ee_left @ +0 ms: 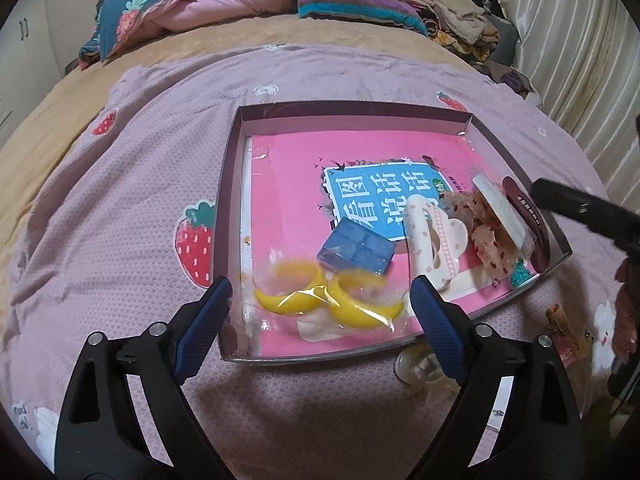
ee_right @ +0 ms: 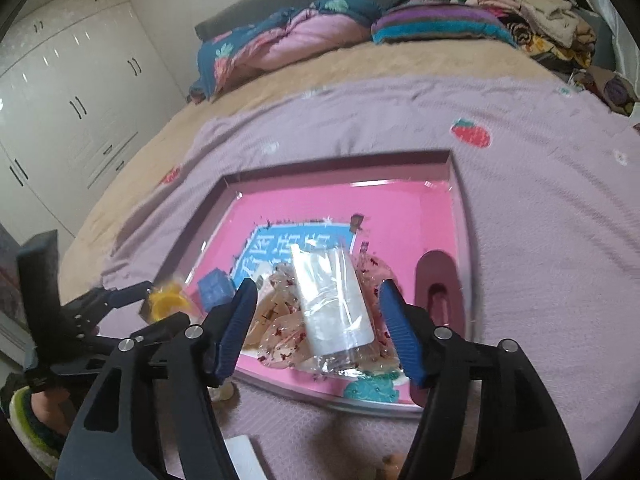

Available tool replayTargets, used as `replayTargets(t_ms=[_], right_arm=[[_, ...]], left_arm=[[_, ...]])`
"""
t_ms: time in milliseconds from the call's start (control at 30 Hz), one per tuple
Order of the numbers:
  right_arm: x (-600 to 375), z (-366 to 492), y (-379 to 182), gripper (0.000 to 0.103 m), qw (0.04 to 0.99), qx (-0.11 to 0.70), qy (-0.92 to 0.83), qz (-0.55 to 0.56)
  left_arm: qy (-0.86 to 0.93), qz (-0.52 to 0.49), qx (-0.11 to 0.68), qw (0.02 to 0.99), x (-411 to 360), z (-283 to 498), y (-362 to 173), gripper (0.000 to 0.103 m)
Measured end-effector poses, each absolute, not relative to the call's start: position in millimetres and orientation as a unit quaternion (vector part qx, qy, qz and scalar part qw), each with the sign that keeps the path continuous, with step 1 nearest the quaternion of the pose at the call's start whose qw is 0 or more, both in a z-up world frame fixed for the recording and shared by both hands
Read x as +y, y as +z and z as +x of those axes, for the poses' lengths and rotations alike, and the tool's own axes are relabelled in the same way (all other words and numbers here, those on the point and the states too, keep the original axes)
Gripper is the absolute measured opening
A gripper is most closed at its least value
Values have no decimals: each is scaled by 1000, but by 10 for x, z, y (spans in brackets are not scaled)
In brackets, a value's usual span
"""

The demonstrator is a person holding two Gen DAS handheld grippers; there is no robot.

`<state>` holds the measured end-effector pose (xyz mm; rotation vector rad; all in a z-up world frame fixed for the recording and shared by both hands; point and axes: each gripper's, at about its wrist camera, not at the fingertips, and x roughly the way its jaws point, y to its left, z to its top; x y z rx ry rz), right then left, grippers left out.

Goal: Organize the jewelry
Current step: 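Withdraw both open tools from the box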

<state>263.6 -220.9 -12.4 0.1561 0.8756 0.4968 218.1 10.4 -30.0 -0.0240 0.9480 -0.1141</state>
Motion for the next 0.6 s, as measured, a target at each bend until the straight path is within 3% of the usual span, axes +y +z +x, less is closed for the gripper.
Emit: replayTargets(t_ms=[233,600], right_arm=[[-2513,2436,179,77,892,384,222,88],[-2866,2043,617,77,913,336,210,94]], left_arm=[[-52,-16,444,895,100,2092,-144,87],[-55,-23,402,914,12,1775,319,91]])
